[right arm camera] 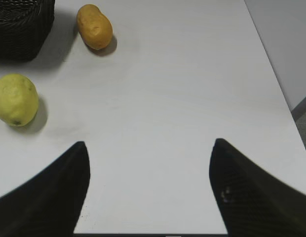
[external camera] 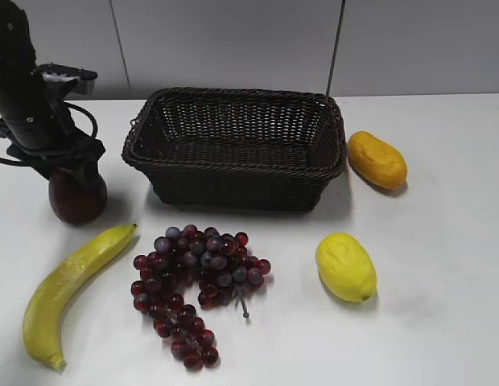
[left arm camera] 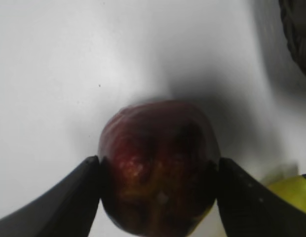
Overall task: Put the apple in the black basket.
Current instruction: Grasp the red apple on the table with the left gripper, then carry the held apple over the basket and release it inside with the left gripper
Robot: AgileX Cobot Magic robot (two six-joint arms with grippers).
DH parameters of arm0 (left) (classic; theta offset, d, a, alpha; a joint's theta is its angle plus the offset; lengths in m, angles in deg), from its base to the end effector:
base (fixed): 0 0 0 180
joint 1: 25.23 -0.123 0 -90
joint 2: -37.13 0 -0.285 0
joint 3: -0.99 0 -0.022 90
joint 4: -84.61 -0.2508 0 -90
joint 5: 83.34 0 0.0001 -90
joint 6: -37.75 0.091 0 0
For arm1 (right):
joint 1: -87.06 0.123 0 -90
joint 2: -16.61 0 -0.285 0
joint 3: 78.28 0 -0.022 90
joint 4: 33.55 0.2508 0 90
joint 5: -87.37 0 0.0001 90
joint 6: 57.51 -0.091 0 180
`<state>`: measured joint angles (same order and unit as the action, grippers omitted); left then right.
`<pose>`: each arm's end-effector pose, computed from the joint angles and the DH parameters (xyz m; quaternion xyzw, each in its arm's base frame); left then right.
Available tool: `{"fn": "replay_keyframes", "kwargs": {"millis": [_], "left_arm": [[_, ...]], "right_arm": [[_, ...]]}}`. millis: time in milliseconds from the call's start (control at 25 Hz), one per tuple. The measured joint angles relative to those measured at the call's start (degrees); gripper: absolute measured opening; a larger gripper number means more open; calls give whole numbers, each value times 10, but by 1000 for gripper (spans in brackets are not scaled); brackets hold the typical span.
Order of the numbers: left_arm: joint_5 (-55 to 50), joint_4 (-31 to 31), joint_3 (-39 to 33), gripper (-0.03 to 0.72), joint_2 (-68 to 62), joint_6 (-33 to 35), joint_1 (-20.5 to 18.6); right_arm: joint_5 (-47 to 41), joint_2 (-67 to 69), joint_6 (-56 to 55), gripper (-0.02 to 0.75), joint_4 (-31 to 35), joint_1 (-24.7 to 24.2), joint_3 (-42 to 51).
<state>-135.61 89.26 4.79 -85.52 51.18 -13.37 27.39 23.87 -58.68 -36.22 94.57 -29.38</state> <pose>0.3884 -0.0875 0.1715 0.1963 0.9769 -0.0328 0.0778 -0.0045 -0.0043 0.2768 -0.0461 0.8472 0.0168 0.5290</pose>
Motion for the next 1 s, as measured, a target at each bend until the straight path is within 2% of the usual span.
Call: {"fn": "replay_keyframes", "kwargs": {"millis": [240,560,720,840,1000], "left_arm": [[5,-2,0,512,14,0,0],[38,-29,1,512,119,0,0],[56,-21,32,512,166,0,3],[71,-13,70,512,178,0,24],[110,-6,104,512,178,0,88]], "right_arm": [[0,0,0,573,0,0,0],[0,0,0,573,0,0,0],[0,0,0,573,0,0,0],[0,0,0,573,0,0,0],[0,0,0,573,0,0,0]]}}
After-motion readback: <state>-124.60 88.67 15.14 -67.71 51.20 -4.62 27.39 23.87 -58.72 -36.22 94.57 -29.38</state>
